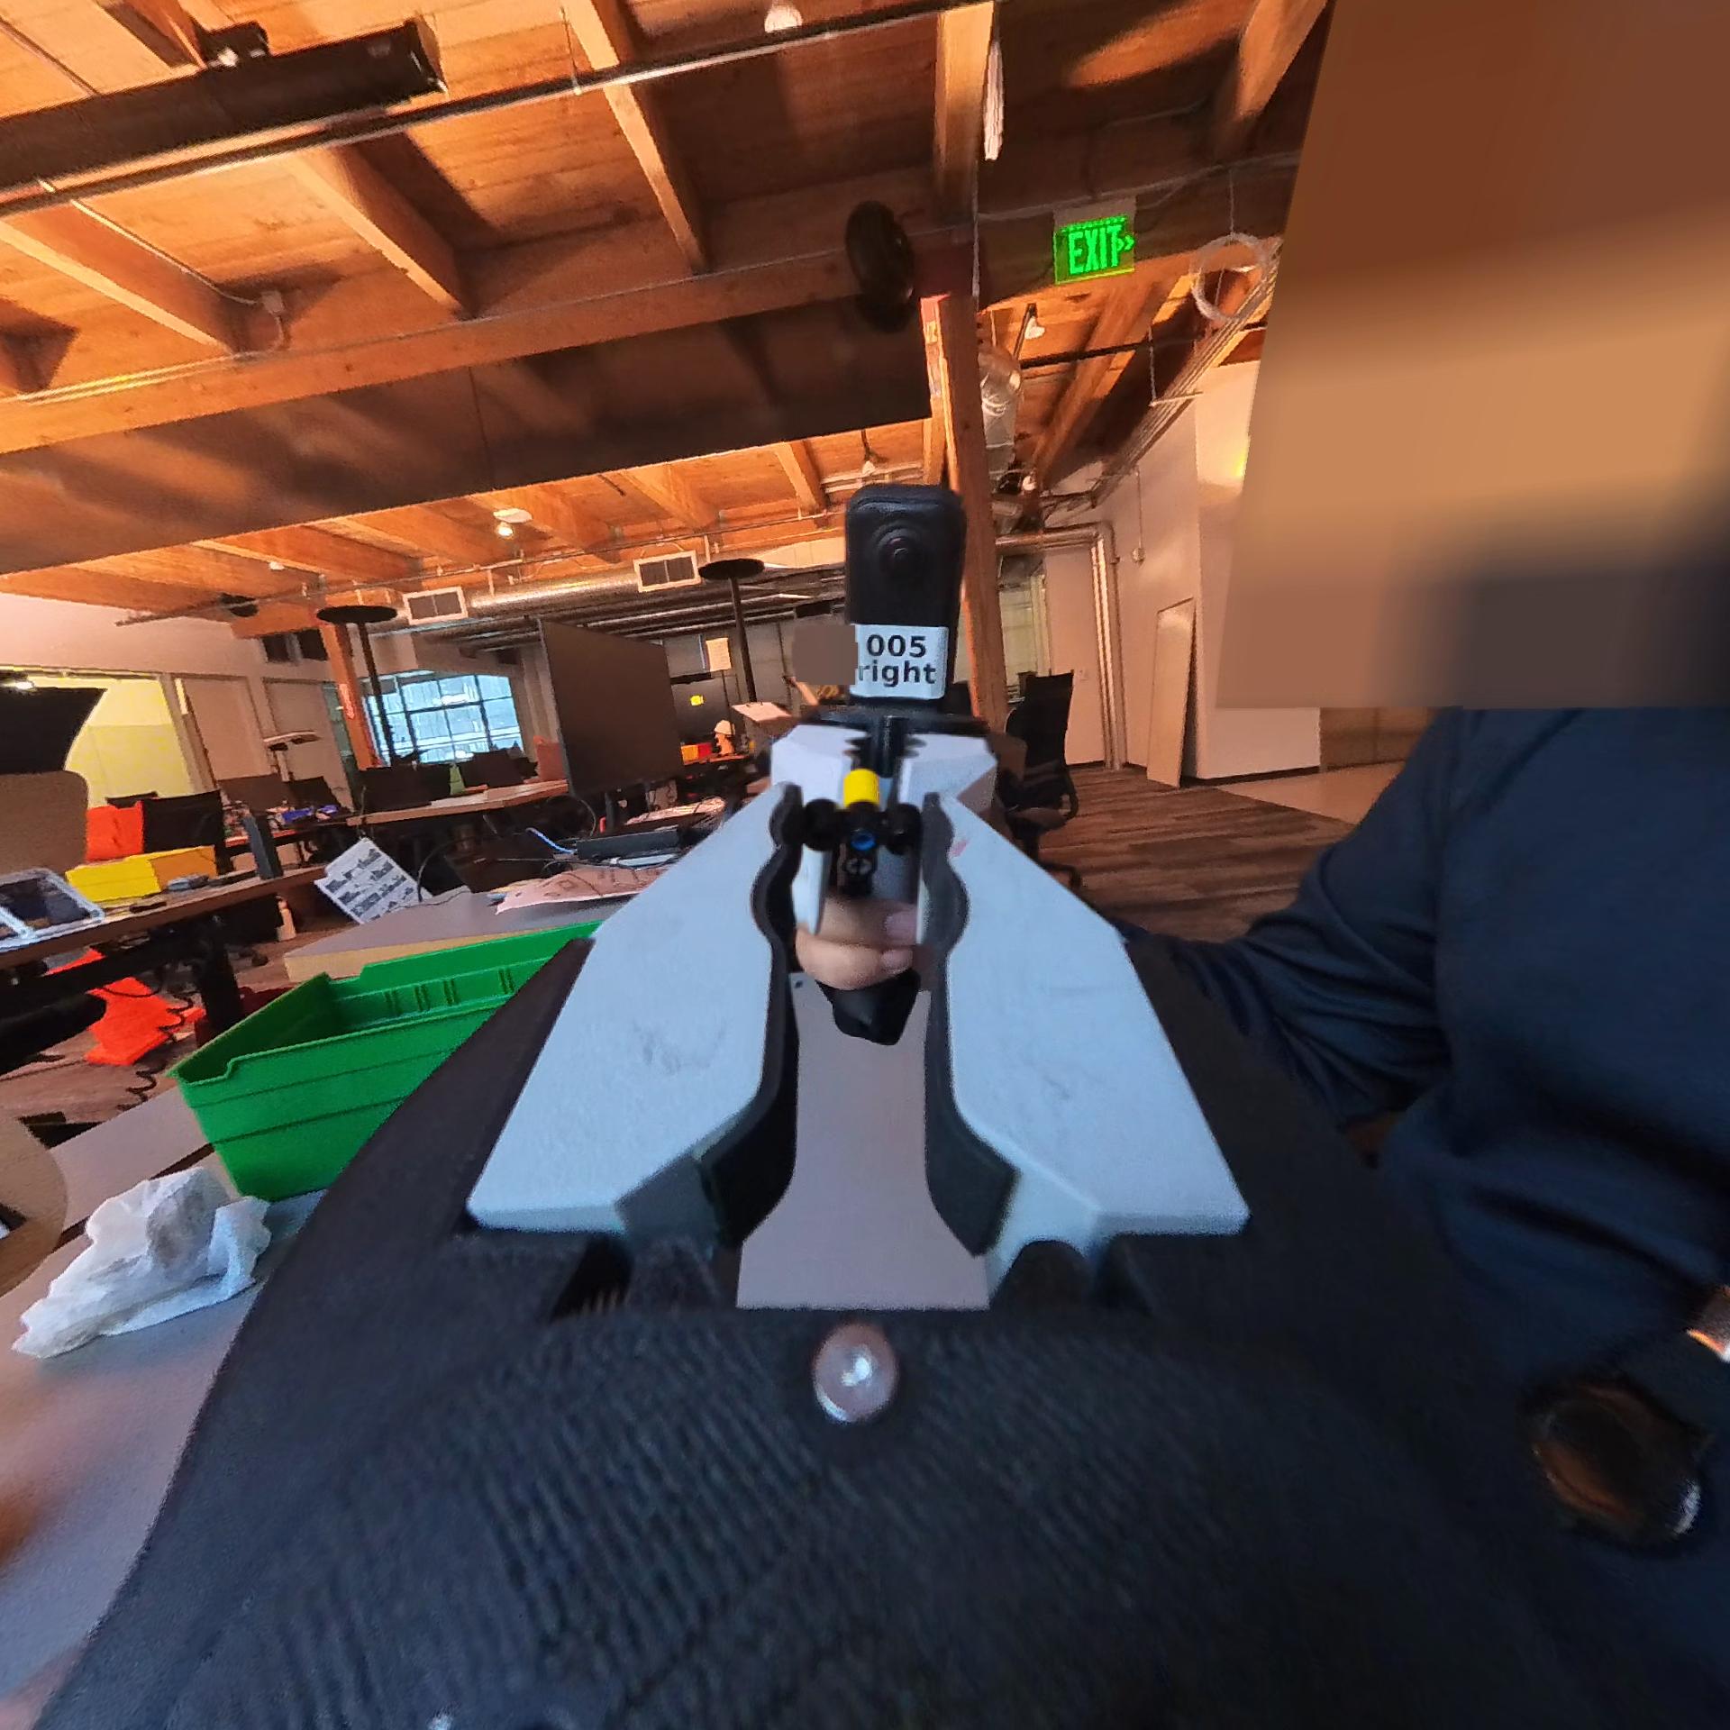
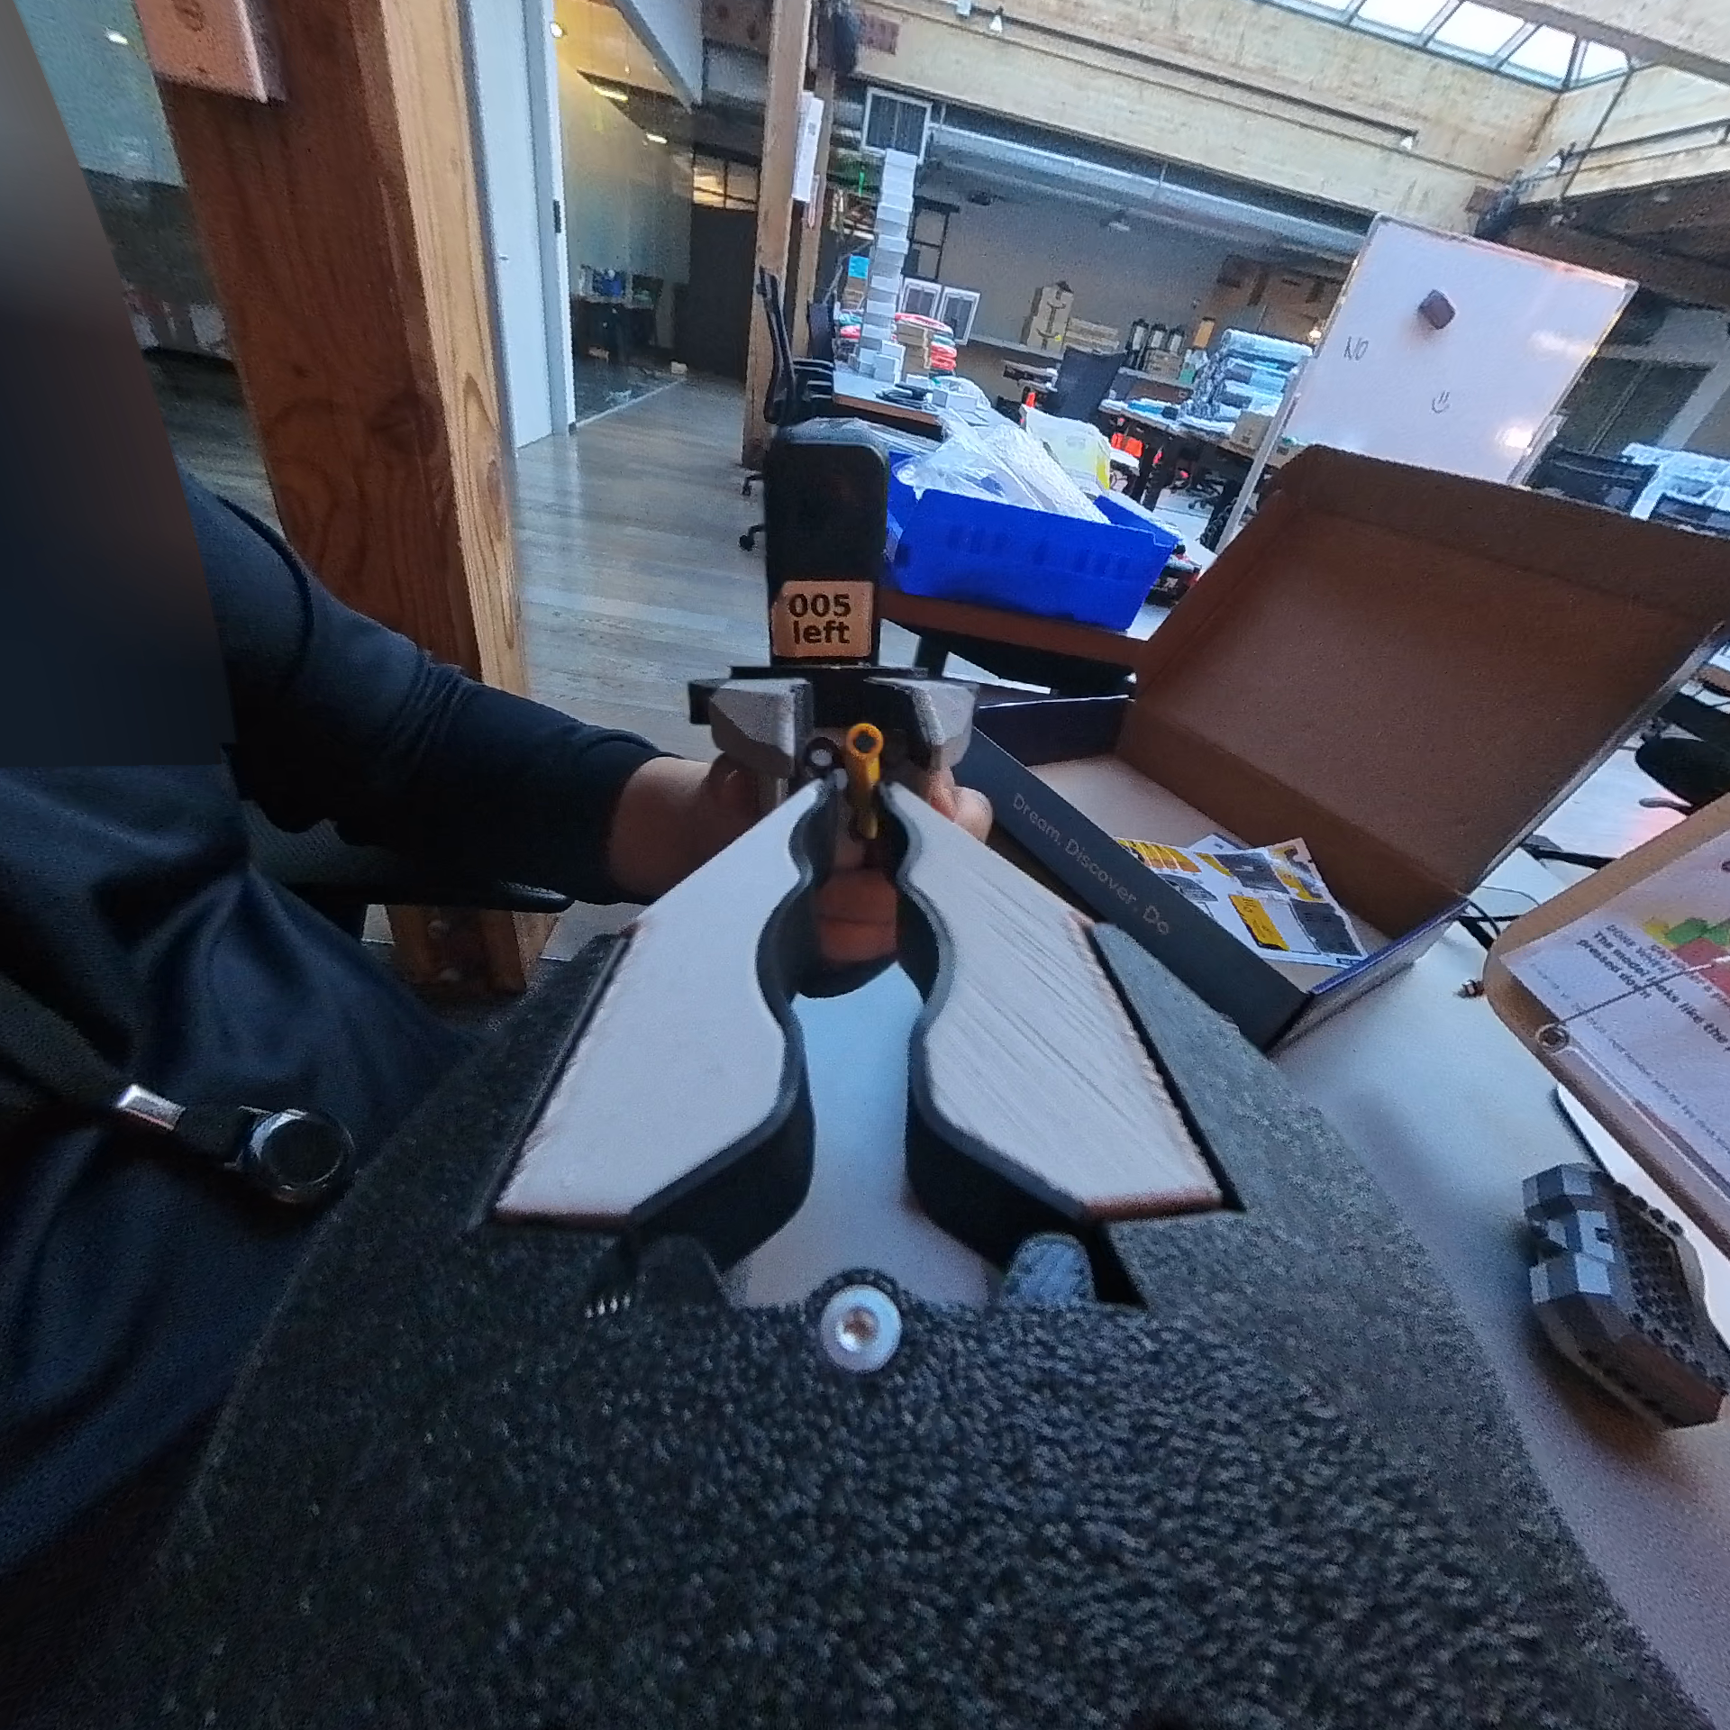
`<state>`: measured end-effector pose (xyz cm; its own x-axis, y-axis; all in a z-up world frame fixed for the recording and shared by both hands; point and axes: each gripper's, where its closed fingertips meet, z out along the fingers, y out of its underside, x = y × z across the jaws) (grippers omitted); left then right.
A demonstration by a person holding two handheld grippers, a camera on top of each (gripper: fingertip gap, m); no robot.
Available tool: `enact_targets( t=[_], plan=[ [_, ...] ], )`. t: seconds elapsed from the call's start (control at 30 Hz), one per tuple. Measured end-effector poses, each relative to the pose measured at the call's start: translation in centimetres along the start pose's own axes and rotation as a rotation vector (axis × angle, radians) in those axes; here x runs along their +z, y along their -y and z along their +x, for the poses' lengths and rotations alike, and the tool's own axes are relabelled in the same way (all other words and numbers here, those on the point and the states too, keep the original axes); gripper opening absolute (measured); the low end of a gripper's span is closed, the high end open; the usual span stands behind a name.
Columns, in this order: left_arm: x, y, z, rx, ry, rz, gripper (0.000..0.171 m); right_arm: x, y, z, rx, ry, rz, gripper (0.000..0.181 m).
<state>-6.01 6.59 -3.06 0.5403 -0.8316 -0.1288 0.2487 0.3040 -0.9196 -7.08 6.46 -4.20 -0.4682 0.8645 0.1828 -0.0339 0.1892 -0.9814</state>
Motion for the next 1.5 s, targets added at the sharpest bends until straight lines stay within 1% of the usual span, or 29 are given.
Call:
enact_targets(
  t=[0.03,0.07,0.17,0.23,0.3,0.33,0.4,0.43,0.5,0.6,0.67,0.77,0.87,0.97,1.03,1.2,1.23,1.3,1.33,1.5],
  plan=[
    [-0.1,0.0,0.1,-0.007,-0.014,-0.001,0.023,-0.1,-0.1,0.0,-0.009,-0.004,-0.005,0.002],
    [0.0,-0.2,0.1,-0.009,-0.016,-0.009,0.023,-0.1,-0.2,0.1,-0.019,-0.008,-0.017,0.000],
    [0.0,-0.5,-0.1,0.006,0.001,-0.028,0.023,-0.2,-0.5,0.3,-0.042,-0.030,-0.044,0.000],
    [0.0,-0.2,0.1,-0.013,-0.019,-0.014,0.022,-0.1,-0.3,0.1,-0.044,-0.019,-0.031,0.000],
    [0.0,-0.4,0.0,0.002,-0.006,-0.023,0.022,-0.2,-0.4,0.2,-0.033,-0.020,-0.026,0.000],
    [0.1,-0.7,-0.3,0.017,0.017,-0.055,0.022,-0.2,-0.6,0.4,-0.023,-0.025,-0.037,0.000],
    [0.2,-1.8,-1.4,0.090,0.096,-0.163,0.022,-0.5,-1.2,1.2,0.017,-0.044,-0.064,0.006],
    [0.2,-2.0,-1.9,0.149,0.144,-0.207,0.023,-0.6,-1.4,1.7,0.031,-0.058,-0.074,0.005],
    [0.1,-2.7,-3.0,0.292,0.245,-0.338,0.023,-1.0,-1.8,2.6,0.039,-0.102,-0.091,0.006],
    [-0.2,-3.8,-3.5,0.533,0.307,-0.531,0.022,-1.2,-2.9,3.6,0.099,-0.137,-0.142,0.010],
    [-0.1,-4.0,-3.3,0.644,0.312,-0.580,0.022,-1.0,-3.6,3.7,0.161,-0.114,-0.156,0.018],
    [-0.2,-5.0,-3.4,0.680,0.325,-0.676,0.022,-0.7,-4.4,3.5,0.244,-0.066,-0.163,0.023],
    [-0.7,-5.8,-4.1,0.720,0.359,-0.783,0.022,-0.6,-5.2,3.5,0.295,-0.040,-0.183,0.019],
    [-1.7,-6.7,-5.0,0.779,0.405,-0.908,0.023,-0.8,-5.7,3.6,0.353,-0.022,-0.189,0.027],
    [-2.0,-7.3,-5.3,0.800,0.416,-0.958,0.022,-0.7,-6.1,3.5,0.381,-0.012,-0.205,0.030],
    [-1.7,-8.3,-5.0,0.813,0.398,-0.988,0.022,0.8,-7.0,3.2,0.402,-0.029,-0.240,0.031],
    [-1.7,-8.5,-4.9,0.820,0.395,-0.995,0.022,0.9,-7.2,3.3,0.388,-0.046,-0.251,0.029],
    [-1.6,-8.5,-4.8,0.839,0.389,-0.995,0.022,1.0,-7.5,3.8,0.334,-0.080,-0.255,0.015],
    [-1.5,-8.4,-4.7,0.842,0.389,-0.991,0.022,0.9,-7.4,3.7,0.341,-0.067,-0.244,0.015],
    [-0.9,-7.6,-4.3,0.787,0.386,-0.915,0.022,0.6,-6.5,3.3,0.486,0.051,-0.135,0.015]
  ],
)
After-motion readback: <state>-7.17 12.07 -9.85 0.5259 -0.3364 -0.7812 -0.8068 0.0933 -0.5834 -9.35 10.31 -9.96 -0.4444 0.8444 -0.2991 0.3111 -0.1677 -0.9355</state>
